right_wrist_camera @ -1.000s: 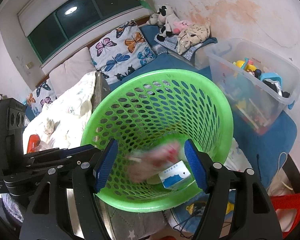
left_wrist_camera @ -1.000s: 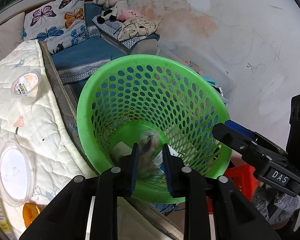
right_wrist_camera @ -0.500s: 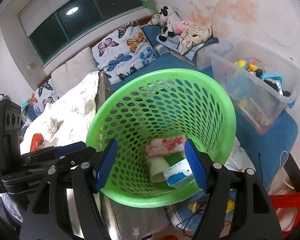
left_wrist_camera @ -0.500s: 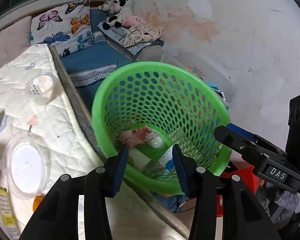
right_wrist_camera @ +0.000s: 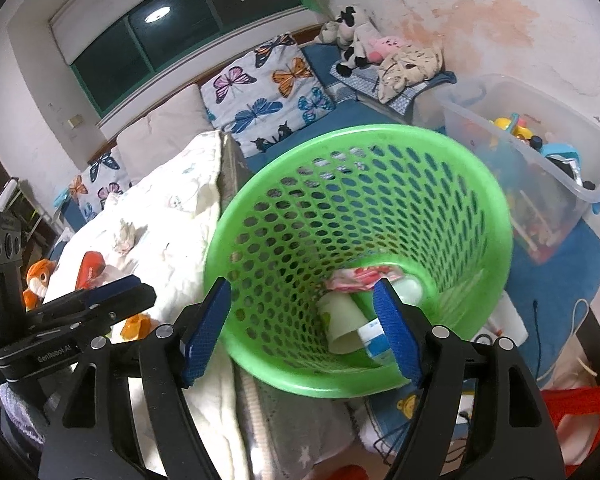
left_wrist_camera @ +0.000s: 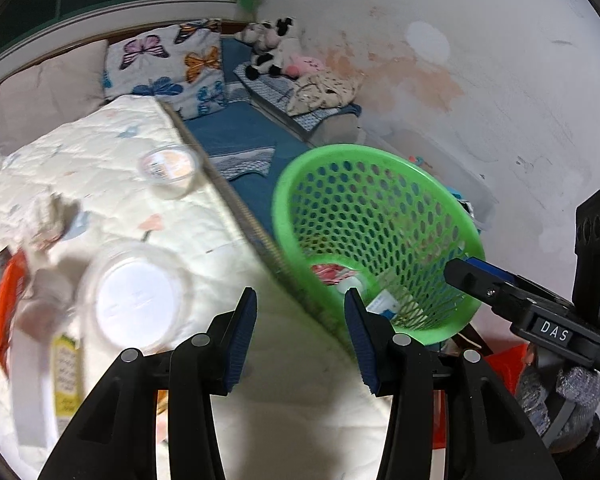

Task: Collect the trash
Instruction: 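Grasp the orange snack wrapper with the left tool while the right tool approaches the orange peel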

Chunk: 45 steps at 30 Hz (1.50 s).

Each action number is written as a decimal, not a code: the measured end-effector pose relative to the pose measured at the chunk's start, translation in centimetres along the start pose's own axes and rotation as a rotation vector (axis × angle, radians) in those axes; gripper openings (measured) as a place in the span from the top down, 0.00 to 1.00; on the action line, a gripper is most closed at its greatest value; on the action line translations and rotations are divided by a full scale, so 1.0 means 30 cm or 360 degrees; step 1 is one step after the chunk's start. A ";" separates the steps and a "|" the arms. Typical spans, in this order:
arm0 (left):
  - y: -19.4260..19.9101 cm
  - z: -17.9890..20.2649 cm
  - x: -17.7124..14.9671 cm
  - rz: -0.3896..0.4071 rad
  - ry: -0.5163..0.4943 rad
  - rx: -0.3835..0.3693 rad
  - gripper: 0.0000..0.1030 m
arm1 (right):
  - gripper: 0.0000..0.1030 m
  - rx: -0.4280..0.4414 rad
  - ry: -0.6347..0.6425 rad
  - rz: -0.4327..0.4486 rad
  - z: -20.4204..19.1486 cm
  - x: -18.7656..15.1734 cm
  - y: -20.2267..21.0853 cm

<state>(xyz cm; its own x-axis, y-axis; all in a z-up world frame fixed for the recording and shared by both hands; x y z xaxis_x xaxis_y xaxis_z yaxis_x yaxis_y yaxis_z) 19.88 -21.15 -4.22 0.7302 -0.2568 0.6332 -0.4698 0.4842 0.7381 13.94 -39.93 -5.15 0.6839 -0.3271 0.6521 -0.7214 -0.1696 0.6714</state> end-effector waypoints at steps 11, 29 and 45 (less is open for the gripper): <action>0.144 -0.202 -0.062 0.0067 0.0177 0.0120 0.58 | 0.29 0.0084 0.0107 -0.0042 -0.147 -0.040 -0.024; 0.298 -0.446 -0.174 0.0144 0.0406 0.0261 0.53 | 0.28 0.0255 0.0345 -0.0210 -0.439 -0.152 -0.142; 0.356 -0.544 -0.235 0.0177 0.0526 0.0294 0.50 | 0.28 0.0300 0.0475 -0.0356 -0.619 -0.258 -0.274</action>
Point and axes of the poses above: each gripper's, at about its wrist camera, not at the fingertips, and y roughly against the way its jaws point, z to its right, x to its top, the point moved 5 cm from there along -y, roughly the way its jaws point
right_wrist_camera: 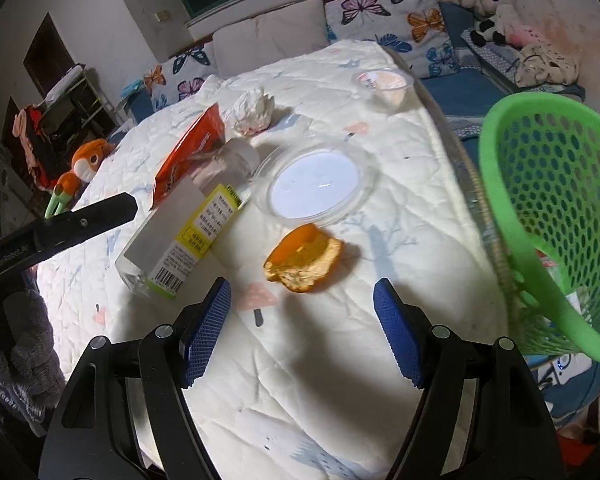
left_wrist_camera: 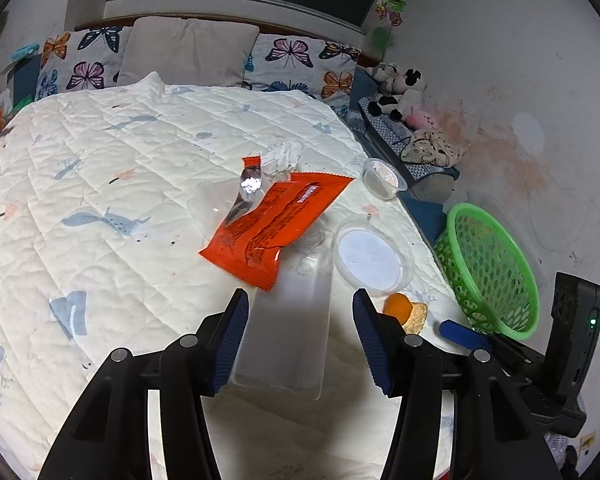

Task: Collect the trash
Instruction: 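Grasp the orange snack wrapper with the left tool while the right tool approaches the orange peel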

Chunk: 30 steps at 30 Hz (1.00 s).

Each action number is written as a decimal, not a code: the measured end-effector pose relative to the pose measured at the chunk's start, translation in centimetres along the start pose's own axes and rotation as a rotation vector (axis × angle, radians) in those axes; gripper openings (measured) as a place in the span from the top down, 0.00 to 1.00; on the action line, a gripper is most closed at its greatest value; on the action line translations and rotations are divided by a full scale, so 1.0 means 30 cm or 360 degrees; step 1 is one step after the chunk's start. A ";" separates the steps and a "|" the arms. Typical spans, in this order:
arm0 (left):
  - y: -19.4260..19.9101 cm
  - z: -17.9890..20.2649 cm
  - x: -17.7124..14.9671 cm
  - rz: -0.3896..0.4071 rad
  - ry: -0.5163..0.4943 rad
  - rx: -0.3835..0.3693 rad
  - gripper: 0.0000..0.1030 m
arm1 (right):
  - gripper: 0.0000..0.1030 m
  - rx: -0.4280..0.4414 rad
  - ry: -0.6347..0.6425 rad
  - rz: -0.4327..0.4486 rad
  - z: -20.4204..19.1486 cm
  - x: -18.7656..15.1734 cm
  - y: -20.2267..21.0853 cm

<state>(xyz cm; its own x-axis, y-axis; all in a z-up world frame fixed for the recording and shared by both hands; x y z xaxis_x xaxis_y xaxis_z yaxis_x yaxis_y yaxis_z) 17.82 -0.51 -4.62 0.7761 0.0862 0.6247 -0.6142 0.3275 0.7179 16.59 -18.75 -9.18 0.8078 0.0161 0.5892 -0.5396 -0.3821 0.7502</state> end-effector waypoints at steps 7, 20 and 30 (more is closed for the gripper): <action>0.004 -0.038 -0.005 -0.0003 0.0028 0.0010 0.49 | 0.33 0.0001 0.0008 -0.0030 -0.026 0.007 -0.051; 0.000 -0.061 -0.008 -0.0011 0.0033 0.0026 0.49 | 0.51 -0.0099 0.0056 -0.0028 -0.030 0.024 -0.093; -0.024 -0.047 0.027 0.0001 -0.0057 0.0082 0.49 | 0.60 -0.0075 0.0039 -0.0015 -0.011 0.018 -0.071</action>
Point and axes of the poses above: each gripper's, at about its wrist camera, not at the fingertips, and y roughly against the way its jaws point, z to its right, x to its top, the point moved 5 cm from there along -y, roughly the way its jaws point
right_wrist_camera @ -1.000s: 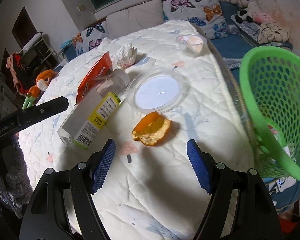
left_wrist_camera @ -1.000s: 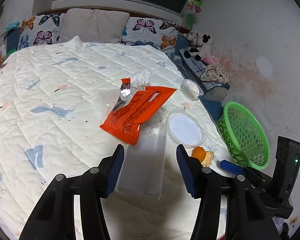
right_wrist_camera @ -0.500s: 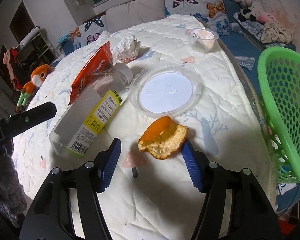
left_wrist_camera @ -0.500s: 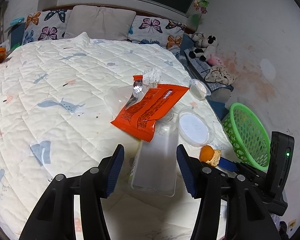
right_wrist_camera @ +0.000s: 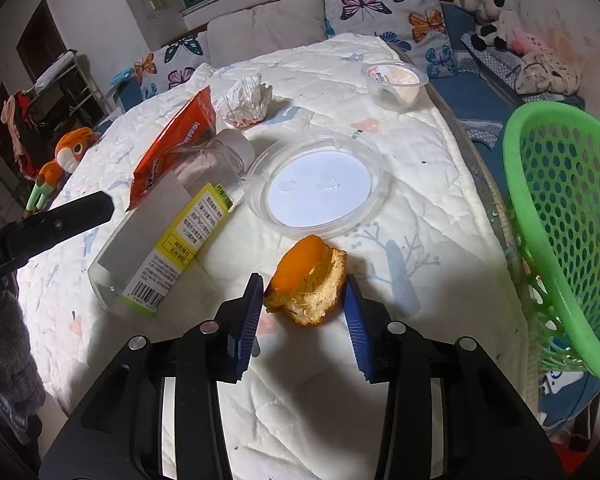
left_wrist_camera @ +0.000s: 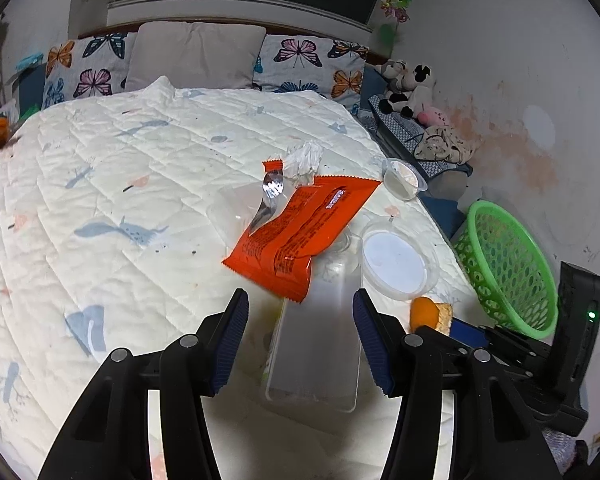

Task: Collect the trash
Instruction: 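Grasp the orange snack wrapper with the left tool while the right tool approaches the orange peel, then grasp the orange peel with the right tool while the left tool holds the wrapper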

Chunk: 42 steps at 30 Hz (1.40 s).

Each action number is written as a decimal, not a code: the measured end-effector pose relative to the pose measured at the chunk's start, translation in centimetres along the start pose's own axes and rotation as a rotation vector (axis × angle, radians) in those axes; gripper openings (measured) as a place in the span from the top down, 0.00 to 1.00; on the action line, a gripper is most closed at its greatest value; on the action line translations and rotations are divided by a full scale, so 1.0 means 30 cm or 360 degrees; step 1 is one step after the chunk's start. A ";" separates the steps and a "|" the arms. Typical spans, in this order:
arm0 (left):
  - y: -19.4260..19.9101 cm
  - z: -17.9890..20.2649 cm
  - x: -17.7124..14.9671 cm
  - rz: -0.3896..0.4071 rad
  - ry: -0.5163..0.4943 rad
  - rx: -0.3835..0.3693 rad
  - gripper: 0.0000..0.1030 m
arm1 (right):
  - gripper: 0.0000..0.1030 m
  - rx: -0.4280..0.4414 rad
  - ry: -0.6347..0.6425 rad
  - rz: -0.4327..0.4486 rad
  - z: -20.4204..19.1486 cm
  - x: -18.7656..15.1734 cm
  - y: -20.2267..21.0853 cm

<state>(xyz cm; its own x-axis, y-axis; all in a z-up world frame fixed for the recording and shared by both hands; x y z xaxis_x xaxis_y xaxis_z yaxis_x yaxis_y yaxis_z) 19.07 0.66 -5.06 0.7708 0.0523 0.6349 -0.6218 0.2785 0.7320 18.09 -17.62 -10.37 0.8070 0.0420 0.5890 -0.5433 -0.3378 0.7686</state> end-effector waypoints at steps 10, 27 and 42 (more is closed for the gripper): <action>-0.079 0.023 0.060 -0.0005 -0.0125 0.0091 0.49 | 0.61 0.0030 -0.0022 0.0038 0.009 0.003 0.049; -0.138 0.004 0.115 0.0012 -0.0134 0.0083 0.77 | 0.61 0.0046 -0.0034 0.0042 0.004 -0.016 0.072; -0.059 -0.009 0.108 0.0060 -0.0089 0.0041 0.88 | 0.61 0.0054 -0.0039 0.0074 0.002 -0.013 0.103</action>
Point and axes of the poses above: each gripper's, at about its wrist camera, not at the fingertips, and y roughly against the way its jaws point, z to its right, x to its top, the point moved 5 cm from there along -y, roughly the way its jaws point
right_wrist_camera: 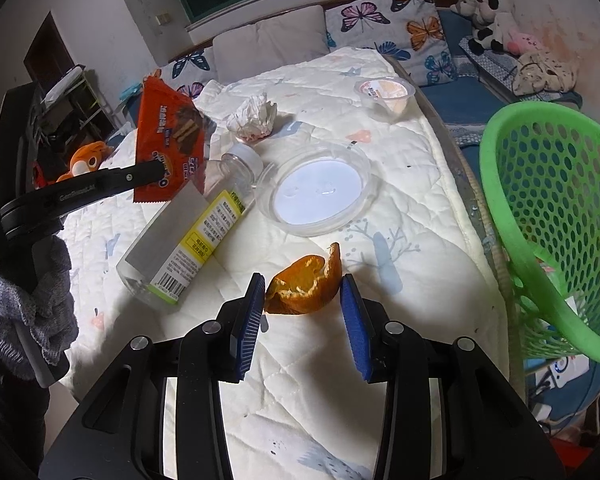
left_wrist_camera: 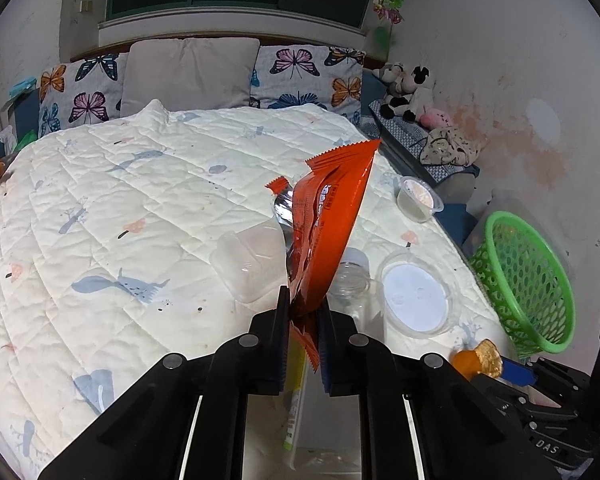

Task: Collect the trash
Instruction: 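Grasp the orange peel with the right tool while the left tool holds the wrapper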

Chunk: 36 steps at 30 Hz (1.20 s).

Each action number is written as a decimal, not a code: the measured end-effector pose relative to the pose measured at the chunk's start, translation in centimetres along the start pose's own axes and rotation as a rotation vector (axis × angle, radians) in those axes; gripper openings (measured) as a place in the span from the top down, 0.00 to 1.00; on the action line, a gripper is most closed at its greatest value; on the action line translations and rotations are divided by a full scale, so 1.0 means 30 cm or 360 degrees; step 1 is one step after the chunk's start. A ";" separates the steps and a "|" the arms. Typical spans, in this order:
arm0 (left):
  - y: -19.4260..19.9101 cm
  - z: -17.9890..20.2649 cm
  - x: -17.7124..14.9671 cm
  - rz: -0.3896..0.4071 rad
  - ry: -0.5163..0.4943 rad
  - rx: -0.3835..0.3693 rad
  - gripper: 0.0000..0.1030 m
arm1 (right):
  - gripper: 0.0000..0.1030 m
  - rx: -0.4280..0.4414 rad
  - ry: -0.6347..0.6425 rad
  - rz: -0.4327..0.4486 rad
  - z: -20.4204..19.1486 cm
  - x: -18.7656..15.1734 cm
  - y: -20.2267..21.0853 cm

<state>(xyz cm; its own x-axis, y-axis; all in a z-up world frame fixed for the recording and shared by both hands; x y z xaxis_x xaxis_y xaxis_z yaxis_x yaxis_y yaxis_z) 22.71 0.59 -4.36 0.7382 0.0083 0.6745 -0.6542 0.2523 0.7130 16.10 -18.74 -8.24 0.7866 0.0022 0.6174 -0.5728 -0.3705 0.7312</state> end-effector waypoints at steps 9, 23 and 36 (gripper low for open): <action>0.083 0.057 0.017 0.0083 -0.0032 -0.0057 0.88 | 0.67 0.0010 -0.0024 0.0028 0.020 0.010 0.035; 0.118 0.081 0.018 0.0101 -0.0041 -0.0096 0.88 | 0.54 0.0041 -0.0037 -0.0044 0.009 -0.015 -0.025; 0.112 0.084 -0.001 0.0080 -0.0041 -0.0126 0.88 | 0.44 -0.0027 0.0113 -0.0044 -0.042 0.024 -0.088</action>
<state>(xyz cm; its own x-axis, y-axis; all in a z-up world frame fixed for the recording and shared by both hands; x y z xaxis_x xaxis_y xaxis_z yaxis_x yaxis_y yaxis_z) 20.07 -1.01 -1.52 0.6996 -0.0016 0.7145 -0.6746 0.3278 0.6613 17.89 -16.60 -9.38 0.7843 0.0786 0.6154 -0.5553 -0.3535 0.7528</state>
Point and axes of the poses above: each gripper's, at about its wrist camera, not at the fingertips, and y roughly against the way its jaws point, z to its right, x to its top, the point moved 5 cm from there along -y, roughly the way its jaws point
